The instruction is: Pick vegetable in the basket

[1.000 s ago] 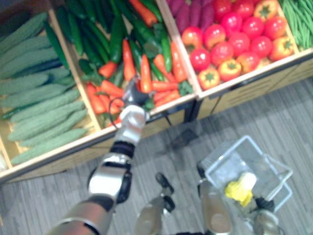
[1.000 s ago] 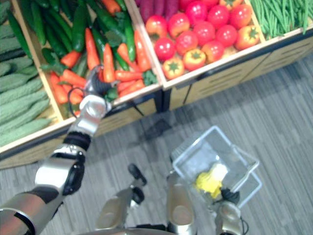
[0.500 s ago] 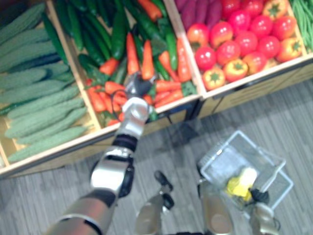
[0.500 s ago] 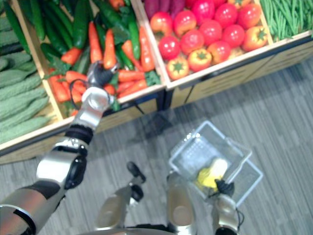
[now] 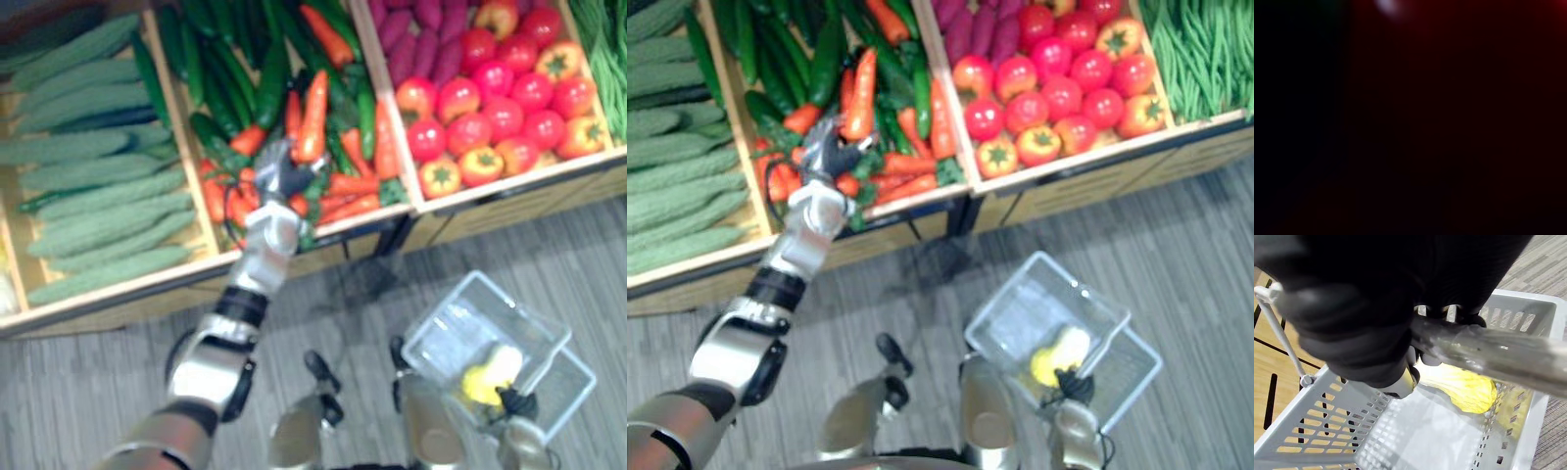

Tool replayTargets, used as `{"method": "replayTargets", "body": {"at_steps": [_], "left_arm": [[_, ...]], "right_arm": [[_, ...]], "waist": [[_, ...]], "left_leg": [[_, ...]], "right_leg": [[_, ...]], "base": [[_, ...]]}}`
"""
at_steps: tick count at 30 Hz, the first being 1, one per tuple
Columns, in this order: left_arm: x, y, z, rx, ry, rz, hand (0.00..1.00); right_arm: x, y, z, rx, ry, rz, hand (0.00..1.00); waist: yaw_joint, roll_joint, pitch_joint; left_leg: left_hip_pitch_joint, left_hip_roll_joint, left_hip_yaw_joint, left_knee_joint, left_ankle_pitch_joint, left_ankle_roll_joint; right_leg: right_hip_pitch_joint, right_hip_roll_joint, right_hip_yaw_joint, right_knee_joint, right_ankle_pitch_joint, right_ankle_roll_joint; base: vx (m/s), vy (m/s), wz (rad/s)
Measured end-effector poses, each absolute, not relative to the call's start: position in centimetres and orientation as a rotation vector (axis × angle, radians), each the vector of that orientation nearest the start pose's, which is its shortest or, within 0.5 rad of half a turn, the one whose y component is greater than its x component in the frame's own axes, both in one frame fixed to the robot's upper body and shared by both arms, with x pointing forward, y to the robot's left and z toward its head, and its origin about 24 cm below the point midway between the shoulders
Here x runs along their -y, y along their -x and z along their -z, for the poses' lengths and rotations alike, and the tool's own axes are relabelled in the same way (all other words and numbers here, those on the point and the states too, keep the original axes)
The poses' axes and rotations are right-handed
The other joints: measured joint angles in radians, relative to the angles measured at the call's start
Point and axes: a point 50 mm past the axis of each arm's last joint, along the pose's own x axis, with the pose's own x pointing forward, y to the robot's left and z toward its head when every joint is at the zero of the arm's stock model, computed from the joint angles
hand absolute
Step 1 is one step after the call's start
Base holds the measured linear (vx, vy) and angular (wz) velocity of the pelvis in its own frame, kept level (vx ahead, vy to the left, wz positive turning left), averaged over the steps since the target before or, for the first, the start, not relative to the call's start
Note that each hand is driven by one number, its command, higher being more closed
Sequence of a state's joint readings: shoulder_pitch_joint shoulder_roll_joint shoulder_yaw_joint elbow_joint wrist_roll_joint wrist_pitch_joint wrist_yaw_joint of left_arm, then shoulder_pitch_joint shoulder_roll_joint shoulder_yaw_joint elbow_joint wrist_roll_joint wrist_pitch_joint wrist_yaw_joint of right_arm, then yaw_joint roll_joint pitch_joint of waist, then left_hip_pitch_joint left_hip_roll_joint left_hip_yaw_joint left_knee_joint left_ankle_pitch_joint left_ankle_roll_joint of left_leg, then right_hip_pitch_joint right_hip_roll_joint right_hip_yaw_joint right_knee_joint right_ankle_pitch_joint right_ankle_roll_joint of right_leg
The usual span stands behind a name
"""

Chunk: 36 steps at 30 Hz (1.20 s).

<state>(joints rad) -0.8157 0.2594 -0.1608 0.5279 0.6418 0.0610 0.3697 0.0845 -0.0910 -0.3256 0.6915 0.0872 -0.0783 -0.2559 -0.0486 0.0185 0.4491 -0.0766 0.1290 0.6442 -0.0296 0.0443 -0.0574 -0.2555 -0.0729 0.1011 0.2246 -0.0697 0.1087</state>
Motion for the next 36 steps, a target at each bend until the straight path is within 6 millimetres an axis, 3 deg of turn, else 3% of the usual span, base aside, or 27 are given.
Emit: {"method": "replayTargets", "body": {"at_steps": [4,10,12,13,15,16,17,18,20,21,22,24,25,28,29,30,31,32,33,34,35,36], "left_arm": [[-14.8,-37.2,-17.6,0.448,-0.952,-0.295,1.0],[-14.9,-34.4,-16.5,0.51,-0.911,-0.292,1.0],[-15.3,-32.8,-15.6,0.52,-0.889,-0.292,1.0],[-15.7,-31.6,-14.7,0.509,-0.88,-0.291,1.0],[-17.4,-29.4,-12.9,0.458,-0.861,-0.325,1.0],[-18.0,-28.1,-11.8,0.422,-0.852,-0.336,1.0],[-17.8,-27.5,-10.9,0.393,-0.836,-0.326,1.0],[-17.4,-27.5,-10.6,0.386,-0.822,-0.315,1.0],[-16.2,-27.2,-10.1,0.39,-0.784,-0.258,1.0],[-16.1,-27.1,-9.8,0.381,-0.784,-0.243,1.0],[-15.9,-26.9,-9.3,0.364,-0.782,-0.218,1.0],[-15.7,-26.1,-7.7,0.304,-0.78,-0.176,1.0],[-15.8,-25.8,-7.0,0.273,-0.781,-0.16,1.0],[-16.2,-24.7,-5.3,0.188,-0.781,-0.129,1.0],[-16.5,-24.2,-4.6,0.148,-0.778,-0.124,1.0],[-16.8,-23.7,-3.7,0.096,-0.751,-0.13,1.0],[-16.8,-23.7,-3.3,0.079,-0.736,-0.128,1.0],[-16.4,-23.4,-2.8,0.057,-0.707,-0.111,1.0],[-15.8,-23.4,-2.8,0.064,-0.686,-0.094,1.0],[-15.7,-23.4,-2.7,0.058,-0.679,-0.092,1.0],[-15.3,-23.4,-2.4,0.05,-0.666,-0.079,1.0],[-15.1,-23.3,-2.2,0.043,-0.652,-0.073,1.0]], "right_arm": [[25.7,-13.9,11.3,-0.727,-0.017,0.67,1.0],[25.5,-12.2,12.5,-0.804,-0.048,0.705,1.0],[25.3,-12.1,12.6,-0.815,-0.05,0.692,1.0],[25.3,-12.3,12.5,-0.813,-0.049,0.678,1.0],[25.1,-13.5,12.2,-0.799,-0.003,0.612,1.0],[25.3,-14.3,11.8,-0.782,0.035,0.576,1.0],[25.5,-14.6,11.4,-0.771,0.06,0.559,1.0],[25.6,-14.6,11.2,-0.762,0.062,0.559,1.0],[24.8,-14.4,10.7,-0.733,0.066,0.542,1.0],[24.5,-14.4,10.6,-0.723,0.061,0.538,1.0],[24.2,-14.3,10.3,-0.709,0.062,0.533,1.0],[23.8,-14.7,9.5,-0.668,0.08,0.521,1.0],[23.6,-15.0,9.2,-0.648,0.09,0.509,1.0],[23.3,-16.2,7.8,-0.565,0.149,0.464,1.0],[22.8,-16.4,7.6,-0.557,0.178,0.425,1.0],[21.9,-17.4,7.2,-0.527,0.193,0.365,1.0],[21.5,-17.7,7.0,-0.514,0.198,0.343,1.0],[20.8,-19.0,6.3,-0.473,0.182,0.319,1.0],[20.5,-19.8,5.9,-0.448,0.184,0.298,1.0],[20.3,-19.9,5.8,-0.447,0.189,0.283,1.0],[20.1,-20.0,5.9,-0.451,0.189,0.273,1.0],[20.0,-20.0,5.9,-0.454,0.188,0.267,1.0]], "waist": [[0.004,0.002,-0.026],[0.006,0.002,-0.092],[0.012,-0.003,-0.101],[0.025,-0.004,-0.102],[0.028,-0.002,-0.114],[0.032,0.012,-0.126],[0.017,0.022,-0.134],[0.013,0.022,-0.135],[0.016,-0.027,-0.149],[0.014,-0.037,-0.153],[0.01,-0.05,-0.157],[-0.002,-0.067,-0.161],[-0.011,-0.062,-0.163],[-0.004,-0.089,-0.181],[0.0,-0.103,-0.19],[-0.004,-0.092,-0.19],[0.0,-0.104,-0.186],[0.034,-0.066,-0.199],[0.024,-0.058,-0.202],[0.022,-0.06,-0.205],[0.023,-0.058,-0.207],[0.027,-0.057,-0.21]], "left_leg": [[0.008,-0.003,-0.016,0.0,0.001,0.002],[0.046,-0.003,-0.025,-0.002,-0.002,-0.002],[0.062,0.01,-0.014,0.055,-0.043,-0.002],[0.059,0.036,-0.033,0.156,-0.1,0.002],[0.022,0.048,-0.268,0.296,-0.192,0.013],[0.012,0.019,-0.46,0.329,-0.248,-0.011],[0.023,0.003,-0.578,0.325,-0.282,-0.028],[0.031,-0.001,-0.584,0.315,-0.294,-0.033],[0.059,-0.021,-0.483,0.294,-0.294,-0.028],[0.068,-0.022,-0.46,0.293,-0.295,-0.026],[0.084,-0.019,-0.432,0.292,-0.298,-0.02],[0.12,-0.019,-0.338,0.296,-0.305,-0.009],[0.123,-0.006,-0.303,0.292,-0.305,-0.006],[0.158,0.025,-0.175,0.281,-0.31,-0.008],[0.168,0.019,-0.143,0.321,-0.324,-0.021],[0.156,0.042,-0.138,0.36,-0.332,-0.004],[0.151,0.017,-0.147,0.347,-0.352,0.004],[0.145,-0.014,-0.116,0.256,-0.309,0.061],[0.164,0.002,0.006,0.223,-0.288,0.059],[0.17,0.002,0.036,0.223,-0.287,0.062],[0.178,0.006,0.09,0.225,-0.287,0.062],[0.18,0.01,0.117,0.227,-0.287,0.062]], "right_leg": [[0.021,-0.005,-0.019,-0.012,0.0,0.0],[0.075,-0.003,-0.031,-0.04,0.002,-0.003],[0.097,0.011,0.012,-0.05,0.005,-0.007],[0.105,0.031,0.059,-0.048,0.008,-0.012],[0.11,0.066,0.152,-0.043,0.016,-0.014],[0.095,0.089,0.214,-0.036,0.023,-0.007],[0.087,0.108,0.25,-0.034,0.029,0.004],[0.084,0.112,0.267,-0.035,0.034,0.011],[0.069,0.103,0.355,-0.053,0.058,0.04],[0.069,0.097,0.362,-0.062,0.064,0.044],[0.068,0.079,0.336,-0.077,0.065,0.033],[0.049,-0.009,0.103,-0.081,0.056,-0.074],[0.045,-0.038,-0.003,-0.076,0.027,-0.112],[-0.02,-0.111,-0.272,0.14,0.02,-0.133],[-0.003,-0.11,-0.351,0.129,0.056,-0.104],[-0.014,-0.079,-0.379,0.119,0.127,-0.2],[-0.013,-0.063,-0.361,0.076,0.179,-0.223],[0.006,-0.004,-0.335,-0.05,0.263,-0.227],[0.0,-0.065,-0.49,0.132,0.09,-0.227],[0.008,-0.11,-0.545,0.199,0.019,-0.211],[0.047,-0.176,-0.622,0.256,-0.047,-0.169],[0.07,-0.199,-0.648,0.259,-0.061,-0.146]], "base": [[0.02,-0.017,0.13],[0.05,-0.009,0.01],[0.04,-0.009,-0.58],[0.03,-0.046,-1.24],[0.03,-0.017,-1.61],[0.01,0.099,-1.6],[-0.01,0.139,-1.42],[-0.05,0.148,-0.99],[-0.09,0.188,-1.03],[-0.07,0.112,-0.96],[-0.07,0.087,-0.93],[-0.1,0.125,-1.09],[-0.1,0.074,-1.08],[0.03,-0.016,-1.11],[0.01,-0.037,-1.47],[-0.07,-0.004,-1.56],[-0.2,0.016,-2.17],[-0.16,0.074,-2.27],[-0.12,0.071,-2.17],[-0.06,0.023,-1.65],[-0.04,-0.017,-1.15],[-0.03,-0.076,-1.45]]}}
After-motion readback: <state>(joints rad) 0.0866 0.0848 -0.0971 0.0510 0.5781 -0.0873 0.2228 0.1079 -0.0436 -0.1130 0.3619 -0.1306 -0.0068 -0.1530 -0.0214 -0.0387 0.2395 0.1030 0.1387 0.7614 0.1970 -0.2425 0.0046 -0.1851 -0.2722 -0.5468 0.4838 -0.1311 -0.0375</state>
